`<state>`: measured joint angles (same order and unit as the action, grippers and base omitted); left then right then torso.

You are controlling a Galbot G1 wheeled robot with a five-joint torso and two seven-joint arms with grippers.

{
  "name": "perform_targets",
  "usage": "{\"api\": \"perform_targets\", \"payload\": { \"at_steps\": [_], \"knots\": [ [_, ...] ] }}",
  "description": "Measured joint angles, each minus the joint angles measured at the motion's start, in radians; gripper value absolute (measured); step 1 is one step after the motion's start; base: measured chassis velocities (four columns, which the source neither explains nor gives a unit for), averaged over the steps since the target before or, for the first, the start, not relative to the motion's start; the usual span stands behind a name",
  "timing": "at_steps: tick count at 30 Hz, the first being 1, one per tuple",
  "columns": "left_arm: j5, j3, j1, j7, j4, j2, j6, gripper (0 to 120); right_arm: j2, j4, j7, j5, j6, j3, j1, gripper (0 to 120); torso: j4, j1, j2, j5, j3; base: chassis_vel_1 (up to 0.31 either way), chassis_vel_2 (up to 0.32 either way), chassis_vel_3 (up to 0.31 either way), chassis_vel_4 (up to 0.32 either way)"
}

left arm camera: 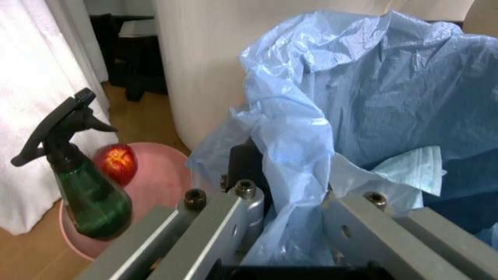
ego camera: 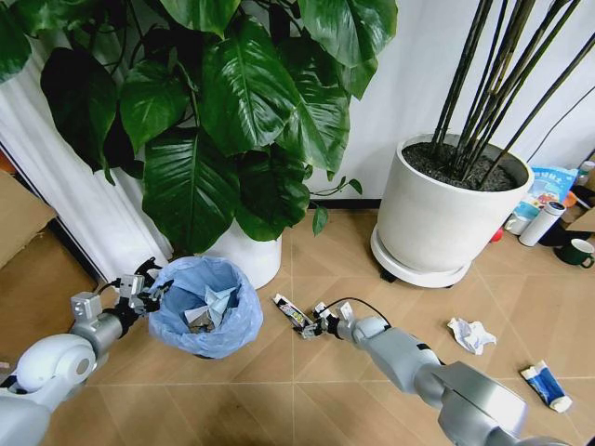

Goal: Pick up the trash bin and place the garbage on the floor into it.

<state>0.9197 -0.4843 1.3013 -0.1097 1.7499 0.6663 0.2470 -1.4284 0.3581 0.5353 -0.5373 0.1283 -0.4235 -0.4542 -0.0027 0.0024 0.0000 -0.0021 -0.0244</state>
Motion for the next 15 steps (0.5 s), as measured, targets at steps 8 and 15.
{"api": "perform_targets", "payload": {
  "at_steps": [8, 15],
  "knots": [
    [0.005, 0.000, -0.001, -0.003, -0.003, -0.004, -0.001, 0, -0.008, -0.009, -0.012, 0.001, -0.002, -0.011, 0.002, 43, -0.0001, 0.000, 0.000, -0.0001, 0.000, 0.000, 0.000, 0.000, 0.000],
    [0.006, -0.002, 0.008, -0.005, 0.003, -0.004, -0.001, 0, 0.004, 0.015, 0.005, -0.017, -0.013, -0.025, -0.009, 21, 0.0003, 0.000, 0.000, 0.0004, 0.000, 0.000, 0.000, 0.000, 0.000]
  ]
}}
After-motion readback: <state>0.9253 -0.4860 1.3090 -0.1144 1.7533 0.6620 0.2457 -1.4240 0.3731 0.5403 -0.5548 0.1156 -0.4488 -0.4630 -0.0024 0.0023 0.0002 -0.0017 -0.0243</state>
